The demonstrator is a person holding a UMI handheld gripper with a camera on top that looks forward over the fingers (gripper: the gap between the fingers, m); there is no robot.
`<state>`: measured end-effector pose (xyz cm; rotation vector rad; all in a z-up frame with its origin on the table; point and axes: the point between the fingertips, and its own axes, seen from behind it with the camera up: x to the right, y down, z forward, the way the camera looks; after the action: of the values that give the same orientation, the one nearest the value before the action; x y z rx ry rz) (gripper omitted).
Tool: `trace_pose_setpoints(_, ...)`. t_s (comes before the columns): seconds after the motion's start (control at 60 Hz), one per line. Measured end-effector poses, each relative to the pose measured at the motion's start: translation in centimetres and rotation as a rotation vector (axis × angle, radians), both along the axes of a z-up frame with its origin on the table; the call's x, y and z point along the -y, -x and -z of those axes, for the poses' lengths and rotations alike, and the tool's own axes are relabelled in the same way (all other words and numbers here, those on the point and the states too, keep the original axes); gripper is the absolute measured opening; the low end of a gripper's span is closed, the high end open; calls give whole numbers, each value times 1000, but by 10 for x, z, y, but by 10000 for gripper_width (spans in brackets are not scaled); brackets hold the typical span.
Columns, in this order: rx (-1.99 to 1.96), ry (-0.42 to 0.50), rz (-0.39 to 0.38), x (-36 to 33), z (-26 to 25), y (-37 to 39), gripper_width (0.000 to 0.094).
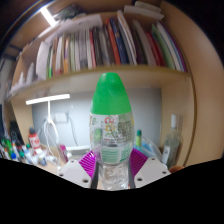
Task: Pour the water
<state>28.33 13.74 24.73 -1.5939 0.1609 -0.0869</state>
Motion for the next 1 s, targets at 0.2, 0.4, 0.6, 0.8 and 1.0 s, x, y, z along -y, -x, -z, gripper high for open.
trace_pose_setpoints(0.2,-35,136,34,7,114,-21,442)
trace_pose_setpoints(0.4,1,207,14,6,174,-19,468)
trace_pose_setpoints(0.6,-14,133,31,7,171,-21,442)
trace_pose_setpoints(0.8,-6,267,18,11,185,-21,590)
trace_pose_setpoints(1.0,-67,329,-8,60,175,-5,838)
